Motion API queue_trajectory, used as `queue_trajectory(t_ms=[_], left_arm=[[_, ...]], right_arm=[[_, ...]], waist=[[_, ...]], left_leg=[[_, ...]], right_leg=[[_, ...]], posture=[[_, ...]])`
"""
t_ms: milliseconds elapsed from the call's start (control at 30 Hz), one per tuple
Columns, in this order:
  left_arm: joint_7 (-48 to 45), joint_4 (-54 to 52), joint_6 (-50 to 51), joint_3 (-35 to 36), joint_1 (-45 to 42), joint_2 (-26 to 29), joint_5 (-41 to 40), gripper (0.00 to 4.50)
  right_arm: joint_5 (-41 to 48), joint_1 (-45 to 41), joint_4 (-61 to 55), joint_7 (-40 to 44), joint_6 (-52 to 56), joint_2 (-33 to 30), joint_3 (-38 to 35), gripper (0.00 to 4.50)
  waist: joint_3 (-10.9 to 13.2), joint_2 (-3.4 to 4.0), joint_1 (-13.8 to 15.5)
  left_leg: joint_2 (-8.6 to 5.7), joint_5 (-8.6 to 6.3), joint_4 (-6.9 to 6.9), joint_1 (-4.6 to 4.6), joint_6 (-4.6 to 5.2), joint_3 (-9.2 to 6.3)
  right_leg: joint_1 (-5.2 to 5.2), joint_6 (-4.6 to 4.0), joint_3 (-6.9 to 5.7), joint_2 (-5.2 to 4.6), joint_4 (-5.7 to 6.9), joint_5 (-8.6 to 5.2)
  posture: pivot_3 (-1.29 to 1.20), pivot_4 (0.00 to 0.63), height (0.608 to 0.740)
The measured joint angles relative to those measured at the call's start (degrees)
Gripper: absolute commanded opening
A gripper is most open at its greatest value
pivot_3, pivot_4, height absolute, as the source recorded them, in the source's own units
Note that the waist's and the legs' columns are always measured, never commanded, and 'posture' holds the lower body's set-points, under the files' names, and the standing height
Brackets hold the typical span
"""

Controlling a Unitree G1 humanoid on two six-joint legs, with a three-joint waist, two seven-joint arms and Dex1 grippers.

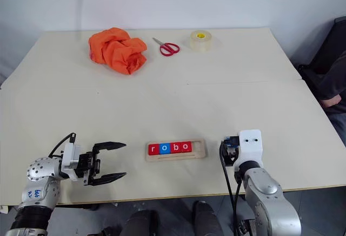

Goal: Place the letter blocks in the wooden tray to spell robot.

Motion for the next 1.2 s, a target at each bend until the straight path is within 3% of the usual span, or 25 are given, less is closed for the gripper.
queue_trajectory(t_ms=[100, 233, 367, 533, 700, 800, 1033, 1200], left_arm=[[0.13, 0.01, -0.06, 0.00, -0.01, -0.18, 0.02, 4.50], [0.24, 0.54, -0.45, -0.21, -0.66, -1.01, 0.16, 4.50], [0.18, 1.71, -1.31, -0.63, -2.02, -1.87, 0.32, 4.50], [0.35, 2.79, -2.29, -1.17, -2.62, -2.70, 0.47, 4.50], [1.10, 2.78, -3.27, -1.15, -2.27, -3.03, 0.52, 4.50], [2.00, 2.43, -3.51, -1.06, -1.26, -3.12, 0.53, 4.50], [3.57, 0.78, -4.13, -0.99, 0.83, -3.11, 0.52, 4.50], [3.94, 0.78, -4.27, -0.99, 1.05, -3.10, 0.51, 4.50]], right_arm=[[0.74, -1.28, 0.15, 3.60, -0.23, -4.74, -1.35, 4.47], [2.34, -4.23, 4.41, 13.05, -4.65, -16.68, -3.16, 4.47], [4.74, -5.63, 12.70, 27.22, -12.59, -28.82, -2.73, 4.47], [4.60, -10.12, 26.38, 43.82, -25.16, -39.30, 2.03, 4.47], [1.93, -16.86, 38.37, 52.84, -33.96, -40.91, 8.28, 4.47], [1.13, -19.85, 43.20, 56.19, -37.61, -40.90, 10.35, 3.91], [0.08, -21.78, 46.15, 59.20, -40.55, -40.88, 11.56, 1.53], [-0.94, -23.88, 46.35, 58.83, -40.58, -40.88, 11.53, 1.46]], waist=[[0.00, 0.00, 0.04], [0.01, -0.01, 0.18], [0.03, -0.02, 0.29], [0.04, -0.05, 0.15], [0.06, -0.08, 0.26], [0.06, -0.08, 0.29], [0.06, -0.08, 0.36], [0.06, -0.08, 0.35]], left_leg=[[0.00, 0.00, 0.02, 0.00, 0.00, 0.00], [-0.03, 0.00, 0.05, -0.01, 0.00, 0.01], [-0.04, 0.00, 0.01, -0.01, 0.03, 0.00], [-0.03, -0.03, 0.05, 0.00, 0.07, 0.08], [-0.02, -0.04, 0.06, 0.01, 0.08, 0.07], [-0.02, -0.04, 0.08, 0.01, 0.07, 0.10], [-0.03, -0.04, 0.21, 0.02, 0.07, 0.18], [-0.04, -0.05, 0.24, 0.03, 0.06, 0.29]], right_leg=[[0.01, 0.00, 0.00, 0.01, -0.03, 0.00], [0.05, 0.00, 0.01, 0.01, -0.09, 0.00], [0.05, 0.18, 0.01, 0.05, -0.11, 0.09], [0.04, 0.34, 0.09, 0.07, -0.11, 0.15], [0.03, 0.34, 0.11, 0.09, -0.08, 0.15], [0.04, 0.35, 0.12, 0.08, -0.09, 0.16], [0.06, 0.40, 0.23, 0.04, -0.07, 0.21], [0.03, 0.39, 0.39, 0.04, -0.07, 0.21]], posture=[[0.00, 0.150, 0.740], [0.00, 0.150, 0.740], [0.00, 0.150, 0.740], [0.00, 0.150, 0.740], [0.00, 0.150, 0.740], [0.00, 0.150, 0.740], [0.00, 0.150, 0.740], [0.00, 0.150, 0.740]])
